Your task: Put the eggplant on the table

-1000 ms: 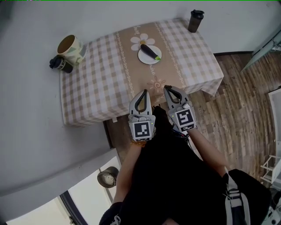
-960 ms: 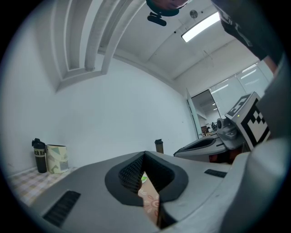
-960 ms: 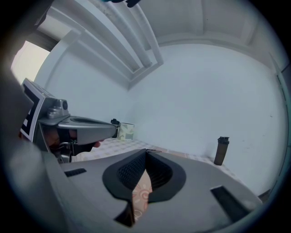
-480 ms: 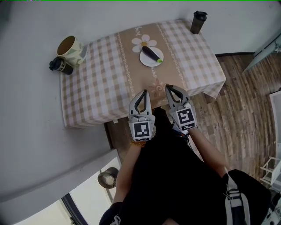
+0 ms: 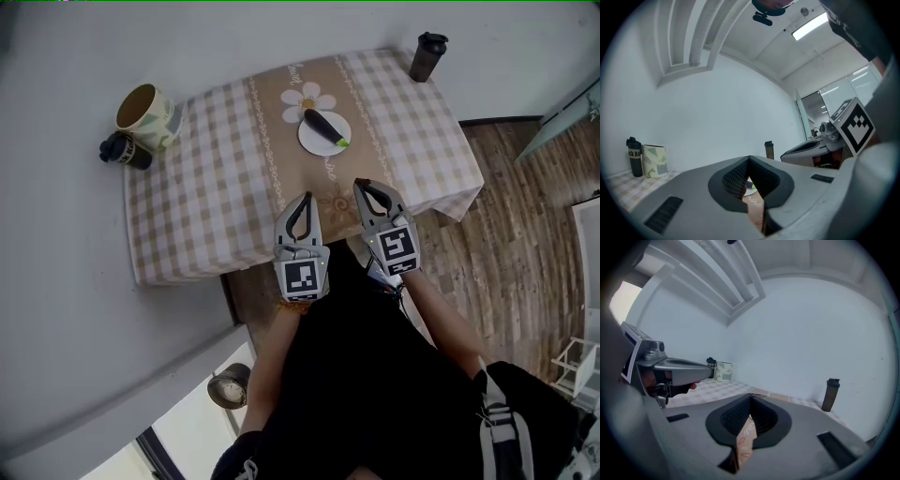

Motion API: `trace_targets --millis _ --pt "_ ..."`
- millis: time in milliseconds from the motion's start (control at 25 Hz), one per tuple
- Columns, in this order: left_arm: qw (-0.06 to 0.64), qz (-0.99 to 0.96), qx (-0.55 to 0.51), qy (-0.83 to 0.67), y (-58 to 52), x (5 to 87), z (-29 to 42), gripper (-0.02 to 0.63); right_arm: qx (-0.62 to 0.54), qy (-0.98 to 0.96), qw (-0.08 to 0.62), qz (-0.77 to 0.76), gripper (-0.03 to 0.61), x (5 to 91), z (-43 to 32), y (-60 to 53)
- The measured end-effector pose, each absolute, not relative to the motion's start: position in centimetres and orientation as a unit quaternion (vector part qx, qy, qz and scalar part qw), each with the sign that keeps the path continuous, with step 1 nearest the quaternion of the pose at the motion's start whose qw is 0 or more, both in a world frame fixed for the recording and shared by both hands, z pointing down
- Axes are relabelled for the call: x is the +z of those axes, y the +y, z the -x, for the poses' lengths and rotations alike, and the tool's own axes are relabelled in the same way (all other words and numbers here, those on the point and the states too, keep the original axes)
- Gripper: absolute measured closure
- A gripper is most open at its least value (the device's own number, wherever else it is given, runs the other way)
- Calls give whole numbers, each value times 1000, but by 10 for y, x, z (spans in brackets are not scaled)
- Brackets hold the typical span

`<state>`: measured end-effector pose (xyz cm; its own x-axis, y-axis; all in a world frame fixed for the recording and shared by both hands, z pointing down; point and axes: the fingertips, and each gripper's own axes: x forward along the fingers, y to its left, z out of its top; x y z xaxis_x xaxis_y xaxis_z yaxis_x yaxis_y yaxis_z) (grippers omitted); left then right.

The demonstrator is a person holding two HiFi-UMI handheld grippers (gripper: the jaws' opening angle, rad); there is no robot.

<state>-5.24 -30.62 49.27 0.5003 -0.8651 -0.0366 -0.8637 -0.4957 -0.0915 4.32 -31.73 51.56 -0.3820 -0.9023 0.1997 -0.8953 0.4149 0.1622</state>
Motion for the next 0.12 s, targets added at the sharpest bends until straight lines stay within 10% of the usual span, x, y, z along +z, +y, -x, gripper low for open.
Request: trace_targets --millis 120 --pt "45 866 -9 498 -321 495 51 611 -13 -832 131 -539 575 516 -43 -335"
